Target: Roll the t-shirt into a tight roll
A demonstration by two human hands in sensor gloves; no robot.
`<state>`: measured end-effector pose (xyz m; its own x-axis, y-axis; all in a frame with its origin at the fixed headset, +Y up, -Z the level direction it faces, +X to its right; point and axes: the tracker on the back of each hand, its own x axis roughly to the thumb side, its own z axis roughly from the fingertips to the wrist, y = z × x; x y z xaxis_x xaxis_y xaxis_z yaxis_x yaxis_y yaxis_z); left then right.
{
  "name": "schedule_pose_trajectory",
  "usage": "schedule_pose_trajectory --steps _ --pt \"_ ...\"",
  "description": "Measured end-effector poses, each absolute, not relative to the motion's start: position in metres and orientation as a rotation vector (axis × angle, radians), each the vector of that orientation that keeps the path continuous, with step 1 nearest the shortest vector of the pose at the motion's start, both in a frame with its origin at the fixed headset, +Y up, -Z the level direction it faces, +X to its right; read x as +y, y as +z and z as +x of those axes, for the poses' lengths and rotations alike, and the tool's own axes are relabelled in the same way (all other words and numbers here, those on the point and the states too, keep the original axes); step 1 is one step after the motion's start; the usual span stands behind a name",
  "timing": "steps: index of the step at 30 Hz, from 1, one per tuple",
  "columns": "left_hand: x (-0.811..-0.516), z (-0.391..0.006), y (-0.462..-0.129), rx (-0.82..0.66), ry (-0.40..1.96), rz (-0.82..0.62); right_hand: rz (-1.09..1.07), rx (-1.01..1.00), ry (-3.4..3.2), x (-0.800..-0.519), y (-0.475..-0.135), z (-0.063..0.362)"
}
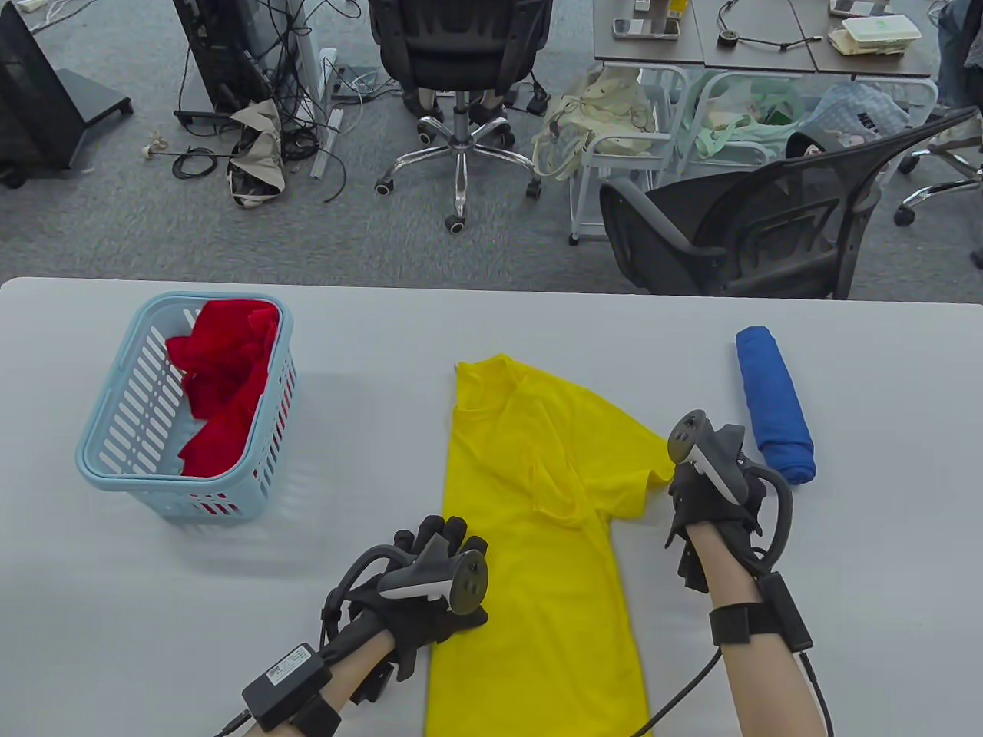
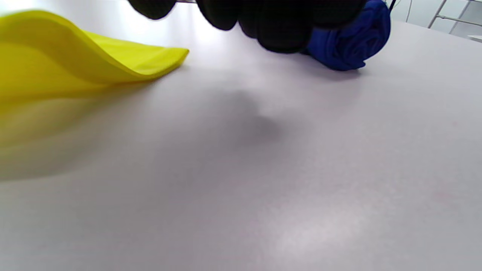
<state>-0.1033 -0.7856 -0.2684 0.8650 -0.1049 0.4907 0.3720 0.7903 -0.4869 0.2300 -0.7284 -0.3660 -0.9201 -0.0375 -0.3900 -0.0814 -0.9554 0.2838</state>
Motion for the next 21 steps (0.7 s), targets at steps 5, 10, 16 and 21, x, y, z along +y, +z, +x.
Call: schedule_pose_trajectory --steps 5,10,16,21 --pt "-0.760 -0.078 -0.268 -0.468 -0.392 -0.402 0.056 0.476 2.944 -0.718 -0.345 0.190" --pt "-0.733 -0.048 -0.291 -0.455 -0.370 -0.307 0.248 0.729 2.896 -0.744 -0.339 0.166" --pt "-0.729 -0.012 -0.329 -0.472 -0.385 -0.271 0.163 0.865 2.931 -0.765 -0.343 0.177" --pt "-0.757 0.021 -0.358 -0.458 -0.309 -0.340 0.139 0.905 2.910 -0.763 -0.348 0.180"
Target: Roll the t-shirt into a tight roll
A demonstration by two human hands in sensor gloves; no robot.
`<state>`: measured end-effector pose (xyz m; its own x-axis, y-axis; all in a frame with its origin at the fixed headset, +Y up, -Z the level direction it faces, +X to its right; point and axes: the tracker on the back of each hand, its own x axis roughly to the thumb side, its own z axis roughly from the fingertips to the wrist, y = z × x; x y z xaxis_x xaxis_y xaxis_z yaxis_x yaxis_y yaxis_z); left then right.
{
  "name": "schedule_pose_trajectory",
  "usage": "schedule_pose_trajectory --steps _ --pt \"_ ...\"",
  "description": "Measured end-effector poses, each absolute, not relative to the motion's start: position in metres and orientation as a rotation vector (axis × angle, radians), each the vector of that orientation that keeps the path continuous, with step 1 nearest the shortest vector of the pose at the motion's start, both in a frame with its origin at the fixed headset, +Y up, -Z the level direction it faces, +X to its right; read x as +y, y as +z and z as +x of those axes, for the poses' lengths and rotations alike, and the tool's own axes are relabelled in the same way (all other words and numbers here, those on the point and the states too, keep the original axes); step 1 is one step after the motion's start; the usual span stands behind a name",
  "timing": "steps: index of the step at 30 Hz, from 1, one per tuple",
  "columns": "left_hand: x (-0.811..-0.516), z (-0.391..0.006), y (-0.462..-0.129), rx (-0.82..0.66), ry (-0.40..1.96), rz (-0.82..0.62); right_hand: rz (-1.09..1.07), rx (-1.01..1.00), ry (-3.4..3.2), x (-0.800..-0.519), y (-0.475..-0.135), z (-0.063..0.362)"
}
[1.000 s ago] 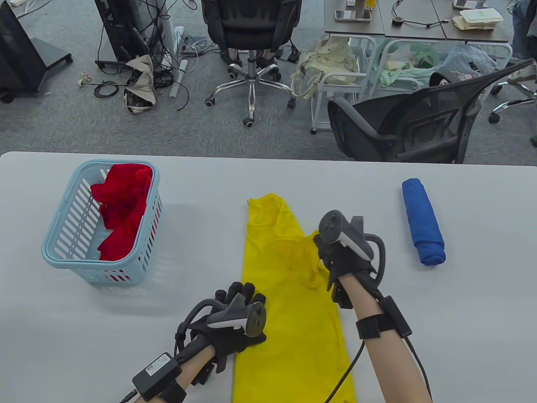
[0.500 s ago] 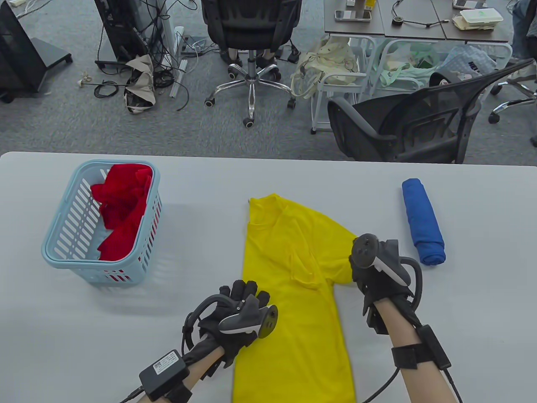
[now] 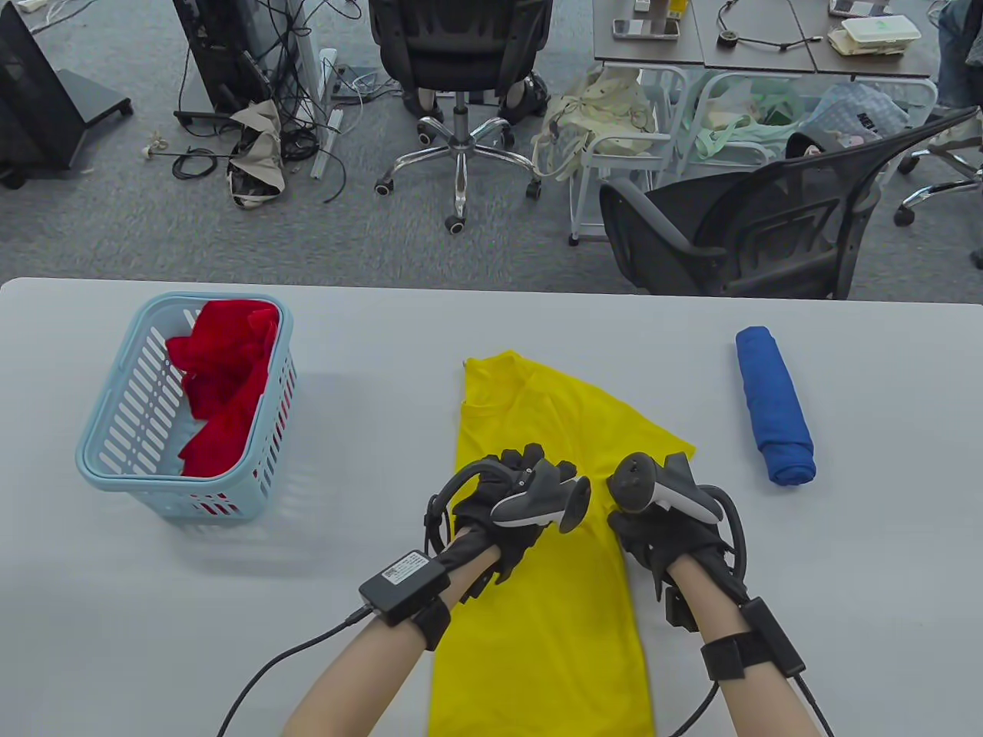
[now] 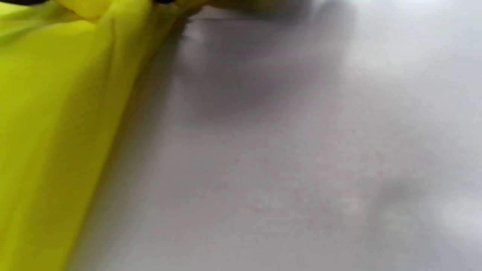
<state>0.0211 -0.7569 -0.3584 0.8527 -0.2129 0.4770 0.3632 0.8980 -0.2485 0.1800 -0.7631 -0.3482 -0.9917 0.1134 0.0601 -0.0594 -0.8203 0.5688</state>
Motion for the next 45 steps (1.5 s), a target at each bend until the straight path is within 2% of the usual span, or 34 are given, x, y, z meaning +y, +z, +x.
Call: schedule_pose_trajectory --steps 2,4,7,9,11,13,15,17,19,21,23,24,27,29,31,34,36,38,42,44,45 --pt "-0.766 0.028 -0.362 -0.459 -0.295 -0.327 0.095 0.909 2.918 -0.763 -0.351 0.183" --pt "-0.761 0.027 -0.363 -0.442 -0.270 -0.168 0.044 0.918 2.923 -0.763 -0.356 0.189" --pt "-0.746 0.003 -0.371 -0.412 -0.532 -0.087 -0.117 0.935 2.919 -0.760 -0.366 0.204" --pt "-0.728 -0.034 -0.382 -0.271 -0.704 0.006 -0.189 0.947 2.923 -0.760 -0.369 0.214" --pt "-0.703 -0.081 -0.387 0.055 -0.801 0.077 -0.202 0.943 2.944 -0.762 -0.369 0.217" --pt "-0.689 -0.115 -0.380 0.169 -0.710 0.062 -0.209 0.934 2.972 -0.762 -0.371 0.214" --pt "-0.685 -0.132 -0.362 0.149 -0.517 -0.045 -0.239 0.948 2.952 -0.760 -0.374 0.213" --pt "-0.691 -0.134 -0.343 0.033 -0.308 -0.164 -0.282 0.902 2.924 -0.754 -0.373 0.210" --pt "-0.707 -0.128 -0.332 -0.124 -0.126 -0.303 -0.314 0.699 2.989 -0.740 -0.361 0.196" --pt "-0.729 -0.121 -0.322 -0.227 0.020 -0.522 -0.166 0.556 3.091 -0.728 -0.341 0.175" --pt "-0.754 -0.117 -0.319 -0.266 0.063 -0.687 0.050 0.610 3.112 -0.732 -0.320 0.152" --pt "-0.761 -0.116 -0.319 -0.280 0.037 -0.724 0.120 0.674 3.087 -0.738 -0.314 0.146" --pt "-0.777 -0.123 -0.325 -0.296 -0.262 -0.634 0.140 1.019 3.006 -0.766 -0.312 0.142" --pt "-0.775 -0.143 -0.334 -0.197 -0.373 -0.590 0.069 0.905 3.152 -0.770 -0.326 0.157" --pt "-0.762 -0.170 -0.339 0.043 -0.309 -0.542 -0.056 0.980 3.039 -0.771 -0.343 0.183" --pt "-0.754 -0.189 -0.341 0.103 -0.292 -0.539 -0.157 0.960 2.930 -0.769 -0.358 0.203" --pt "-0.747 -0.180 -0.336 0.063 -0.289 -0.500 -0.157 0.916 2.978 -0.763 -0.358 0.198" --pt "-0.740 -0.154 -0.331 -0.030 -0.233 -0.409 -0.061 0.767 2.992 -0.750 -0.349 0.181" --pt "-0.742 -0.096 -0.322 -0.171 -0.175 -0.395 0.105 0.620 3.061 -0.729 -0.317 0.150" --pt "-0.754 -0.070 -0.319 -0.234 -0.214 -0.436 0.198 0.687 3.094 -0.731 -0.302 0.138" --pt "-0.763 -0.061 -0.319 -0.248 -0.269 -0.455 0.228 0.796 3.100 -0.737 -0.298 0.134"
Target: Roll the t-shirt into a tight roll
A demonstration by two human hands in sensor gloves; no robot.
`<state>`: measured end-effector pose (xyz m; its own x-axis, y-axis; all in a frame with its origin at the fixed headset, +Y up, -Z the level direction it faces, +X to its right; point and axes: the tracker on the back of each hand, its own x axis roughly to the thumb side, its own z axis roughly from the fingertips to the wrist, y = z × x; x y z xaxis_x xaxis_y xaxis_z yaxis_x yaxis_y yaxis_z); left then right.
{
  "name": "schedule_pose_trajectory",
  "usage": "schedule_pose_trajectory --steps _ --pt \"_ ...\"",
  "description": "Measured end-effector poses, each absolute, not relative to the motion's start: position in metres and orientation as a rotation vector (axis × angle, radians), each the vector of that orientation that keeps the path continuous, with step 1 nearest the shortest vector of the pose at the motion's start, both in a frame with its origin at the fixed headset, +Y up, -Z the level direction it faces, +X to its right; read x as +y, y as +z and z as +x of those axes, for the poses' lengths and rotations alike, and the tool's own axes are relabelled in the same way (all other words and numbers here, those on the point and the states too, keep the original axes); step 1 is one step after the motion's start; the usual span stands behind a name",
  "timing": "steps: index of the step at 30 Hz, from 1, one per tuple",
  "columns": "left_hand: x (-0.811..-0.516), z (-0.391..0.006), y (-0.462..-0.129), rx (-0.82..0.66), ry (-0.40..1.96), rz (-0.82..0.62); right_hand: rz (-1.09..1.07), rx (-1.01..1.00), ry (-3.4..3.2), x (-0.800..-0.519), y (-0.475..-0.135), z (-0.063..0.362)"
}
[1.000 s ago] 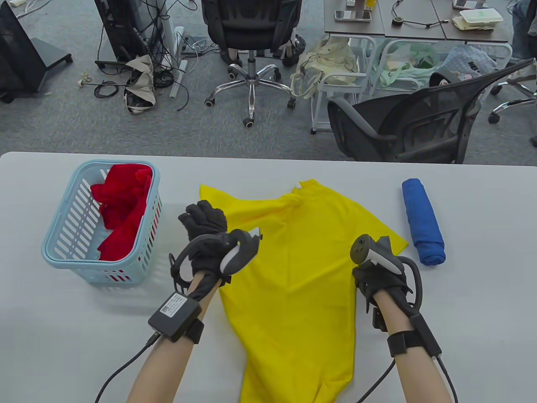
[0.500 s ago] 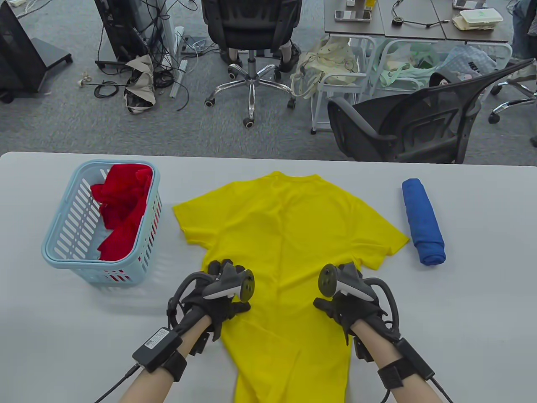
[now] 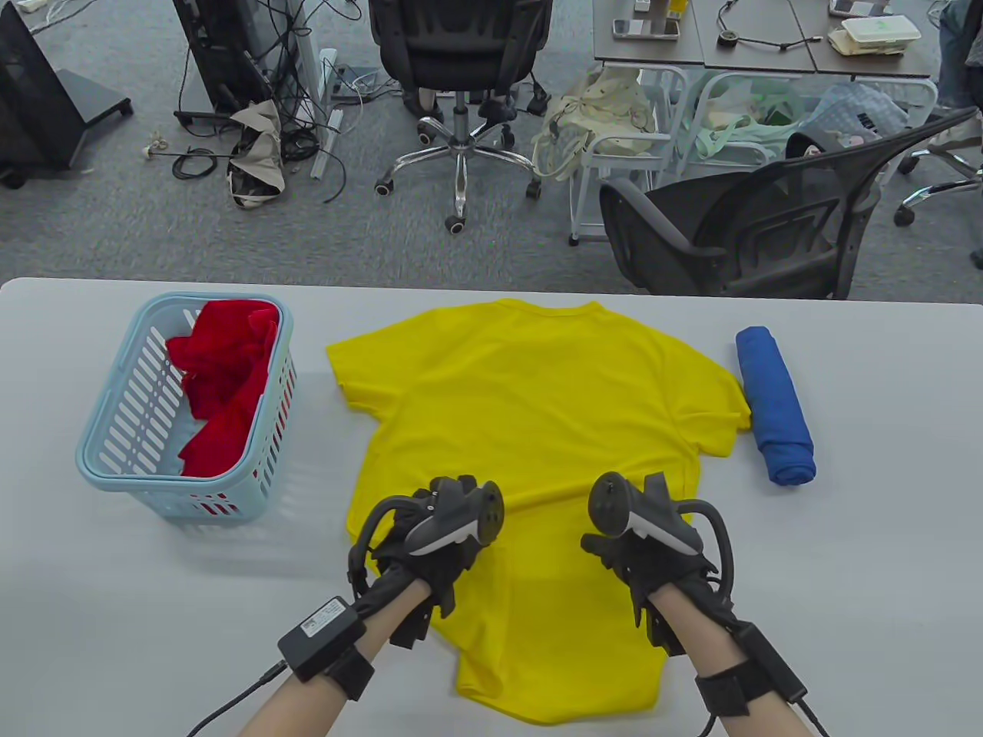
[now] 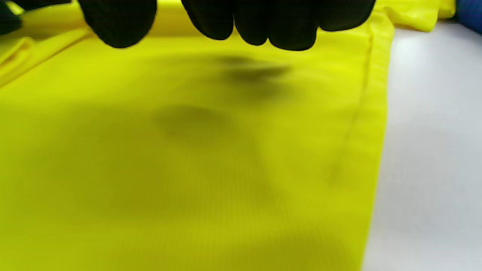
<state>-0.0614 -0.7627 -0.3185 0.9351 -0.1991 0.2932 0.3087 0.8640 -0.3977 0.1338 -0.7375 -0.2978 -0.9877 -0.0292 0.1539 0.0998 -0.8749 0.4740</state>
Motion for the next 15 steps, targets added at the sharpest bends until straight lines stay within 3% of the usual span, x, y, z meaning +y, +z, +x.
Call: schedule_pose_trajectory --steps 1,3,6,12,15 --pt "-0.769 -0.058 -0.317 -0.246 -0.354 -0.461 -0.226 -0.852 -2.904 -0.745 -0.296 0.133" --pt "-0.769 -0.066 -0.315 -0.306 -0.409 -0.462 -0.182 -0.791 -2.875 -0.751 -0.300 0.137" --pt "-0.770 -0.103 -0.309 -0.570 -0.190 -0.692 -0.073 -0.864 -2.902 -0.756 -0.317 0.157" --pt "-0.758 -0.207 -0.294 -0.367 -0.379 -0.811 0.019 -0.930 -2.991 -0.758 -0.342 0.177" --pt "-0.745 -0.224 -0.288 -0.308 -0.475 -0.800 0.043 -0.931 -2.991 -0.758 -0.350 0.175"
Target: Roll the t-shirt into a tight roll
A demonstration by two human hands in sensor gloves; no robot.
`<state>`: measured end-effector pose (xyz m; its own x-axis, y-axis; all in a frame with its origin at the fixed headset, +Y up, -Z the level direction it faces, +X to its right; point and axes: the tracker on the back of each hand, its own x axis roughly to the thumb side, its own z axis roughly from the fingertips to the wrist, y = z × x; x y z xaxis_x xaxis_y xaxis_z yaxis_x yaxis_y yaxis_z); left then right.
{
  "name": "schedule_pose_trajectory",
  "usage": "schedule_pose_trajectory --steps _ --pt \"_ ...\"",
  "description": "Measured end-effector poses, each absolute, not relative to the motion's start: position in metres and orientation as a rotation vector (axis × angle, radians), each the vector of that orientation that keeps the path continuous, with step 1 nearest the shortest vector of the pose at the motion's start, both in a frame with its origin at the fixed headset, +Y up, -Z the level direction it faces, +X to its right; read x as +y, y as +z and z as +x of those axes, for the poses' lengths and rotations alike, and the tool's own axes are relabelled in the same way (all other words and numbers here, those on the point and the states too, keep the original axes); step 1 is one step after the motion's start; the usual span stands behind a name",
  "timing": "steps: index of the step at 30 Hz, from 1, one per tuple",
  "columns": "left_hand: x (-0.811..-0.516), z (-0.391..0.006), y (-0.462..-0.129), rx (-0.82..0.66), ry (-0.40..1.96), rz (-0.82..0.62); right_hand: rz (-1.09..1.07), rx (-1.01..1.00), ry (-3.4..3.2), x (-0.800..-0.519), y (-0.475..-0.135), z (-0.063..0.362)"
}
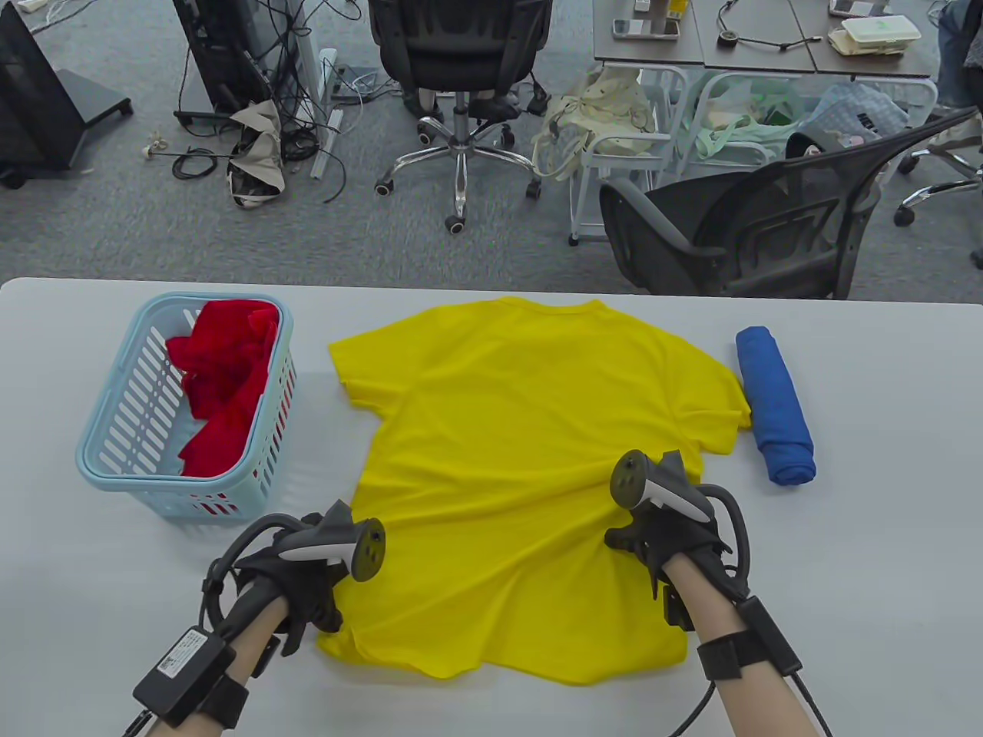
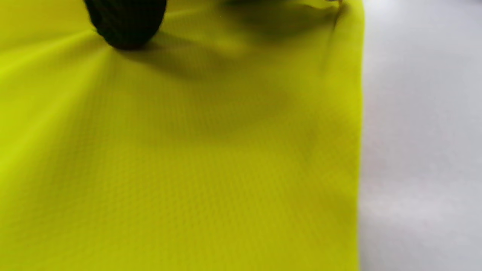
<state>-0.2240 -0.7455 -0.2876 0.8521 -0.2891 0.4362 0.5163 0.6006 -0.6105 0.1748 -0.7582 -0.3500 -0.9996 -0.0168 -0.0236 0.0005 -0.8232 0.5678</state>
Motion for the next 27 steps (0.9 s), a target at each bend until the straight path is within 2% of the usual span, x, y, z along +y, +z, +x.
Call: schedule_pose_trajectory --steps 2,4,6,8,10,11,13,14,16,17,20,23,27 --pt "-0.736 -0.219 -0.285 -0.300 -0.407 -0.750 0.051 -0.937 -2.986 -0.758 -0.355 0.172" --pt "-0.730 -0.201 -0.283 -0.326 -0.199 -0.684 0.046 -0.944 -2.968 -0.757 -0.360 0.169" --pt "-0.740 -0.181 -0.281 -0.393 -0.065 -0.643 0.023 -0.960 -2.962 -0.757 -0.363 0.168" --pt "-0.761 -0.166 -0.282 -0.415 -0.099 -0.691 -0.007 -0.974 -2.967 -0.756 -0.367 0.171" --pt "-0.782 -0.163 -0.287 -0.380 -0.253 -0.730 -0.001 -0.984 -2.971 -0.756 -0.370 0.176" --pt "-0.786 -0.165 -0.290 -0.355 -0.309 -0.690 0.052 -0.964 -2.954 -0.755 -0.370 0.180" --pt "-0.787 -0.174 -0.298 -0.352 -0.119 -0.665 0.234 -0.798 -2.812 -0.747 -0.364 0.181" --pt "-0.787 -0.176 -0.300 -0.327 -0.055 -0.670 0.215 -0.722 -2.753 -0.744 -0.360 0.180" --pt "-0.788 -0.178 -0.303 -0.337 -0.095 -0.692 0.121 -0.562 -2.721 -0.733 -0.343 0.176" --pt "-0.788 -0.179 -0.303 -0.344 -0.109 -0.682 -0.006 -0.542 -2.793 -0.728 -0.330 0.177" --pt "-0.789 -0.179 -0.303 -0.341 -0.085 -0.678 -0.510 -0.781 -3.005 -0.725 -0.295 0.186" --pt "-0.789 -0.180 -0.303 -0.342 -0.088 -0.676 -0.538 -0.819 -2.886 -0.732 -0.271 0.199" --pt "-0.789 -0.185 -0.306 -0.313 -0.086 -0.672 -0.592 -0.995 -2.850 -0.740 -0.256 0.214"
